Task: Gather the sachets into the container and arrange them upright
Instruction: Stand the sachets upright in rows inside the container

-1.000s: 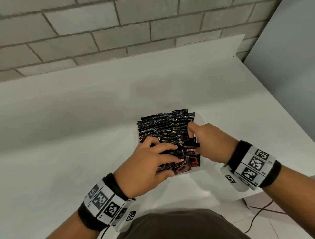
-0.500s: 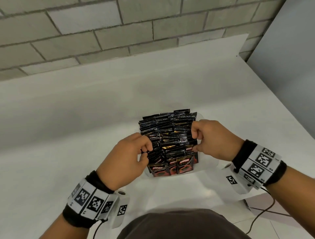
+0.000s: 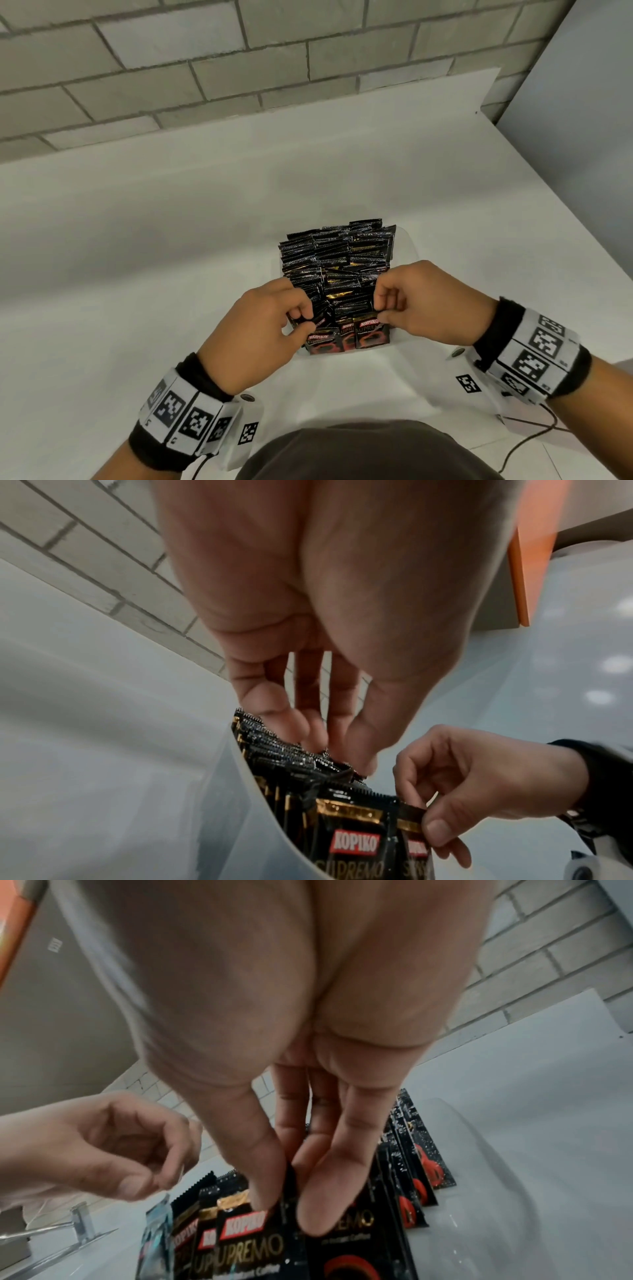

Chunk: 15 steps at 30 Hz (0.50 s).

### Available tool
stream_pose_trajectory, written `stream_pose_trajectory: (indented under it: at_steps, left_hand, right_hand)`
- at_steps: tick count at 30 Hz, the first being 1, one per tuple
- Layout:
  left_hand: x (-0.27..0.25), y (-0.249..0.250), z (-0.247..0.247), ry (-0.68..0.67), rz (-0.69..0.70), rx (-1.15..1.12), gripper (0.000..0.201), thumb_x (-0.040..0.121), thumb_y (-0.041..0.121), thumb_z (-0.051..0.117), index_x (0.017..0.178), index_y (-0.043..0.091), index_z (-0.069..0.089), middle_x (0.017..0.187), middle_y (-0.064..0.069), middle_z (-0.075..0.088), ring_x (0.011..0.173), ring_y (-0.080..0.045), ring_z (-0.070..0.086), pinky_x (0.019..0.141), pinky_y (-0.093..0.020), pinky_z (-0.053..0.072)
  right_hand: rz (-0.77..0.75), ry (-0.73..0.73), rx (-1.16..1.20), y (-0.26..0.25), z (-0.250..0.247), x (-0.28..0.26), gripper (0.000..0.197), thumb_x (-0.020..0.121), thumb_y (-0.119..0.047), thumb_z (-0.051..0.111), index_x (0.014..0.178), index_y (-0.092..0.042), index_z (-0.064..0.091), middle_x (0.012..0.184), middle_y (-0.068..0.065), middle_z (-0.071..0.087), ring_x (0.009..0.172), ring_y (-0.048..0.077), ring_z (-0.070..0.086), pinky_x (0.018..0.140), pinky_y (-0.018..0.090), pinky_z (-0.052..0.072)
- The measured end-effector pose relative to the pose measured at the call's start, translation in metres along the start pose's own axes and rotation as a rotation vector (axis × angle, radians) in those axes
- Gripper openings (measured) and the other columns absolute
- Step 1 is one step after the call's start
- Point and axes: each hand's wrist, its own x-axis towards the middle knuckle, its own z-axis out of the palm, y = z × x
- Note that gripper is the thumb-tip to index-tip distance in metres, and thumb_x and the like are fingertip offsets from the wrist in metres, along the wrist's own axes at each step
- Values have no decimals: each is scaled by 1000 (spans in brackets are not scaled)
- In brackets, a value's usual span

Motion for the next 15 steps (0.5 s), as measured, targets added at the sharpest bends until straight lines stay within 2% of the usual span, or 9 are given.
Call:
stream_pose_trajectory:
  at_steps: [4, 8, 12, 15]
  left_hand:
    - [-1, -3, 3, -102, -33, 35, 14, 83, 28, 82, 95, 33, 76, 94, 17, 61, 74, -2, 55, 73, -19, 47]
    - [2, -6, 7, -63, -13, 67, 9, 85, 22, 80, 87, 30, 75, 92, 15, 63, 72, -1, 55, 73, -24, 50]
    - [4, -4, 8, -66, -12, 57, 10, 85, 19, 79, 89, 28, 76, 97, 16, 63, 70, 2, 52, 74, -22, 50]
    - [6, 0, 14, -79, -3, 81, 9, 87, 19, 78, 92, 27, 77, 89, 16, 61, 71, -2, 52, 72, -22, 47]
  right_hand:
    - [-18, 13, 51, -5, 4, 2, 12, 83, -14, 78, 83, -23, 70, 76, -8, 69, 69, 4, 63, 65, 17, 51]
    - [-47, 9, 80, -8, 11, 5, 15, 80, -11, 79, 79, -20, 68, 74, -9, 67, 67, 4, 62, 63, 16, 50]
    - [-45, 84, 4, -6, 13, 7, 24, 76, -19, 84, 73, -24, 61, 85, -10, 58, 69, 5, 58, 67, 22, 51]
    - [-48, 103, -10, -6, 12, 7, 27, 75, -22, 86, 71, -25, 59, 89, -9, 55, 70, 4, 57, 68, 23, 51]
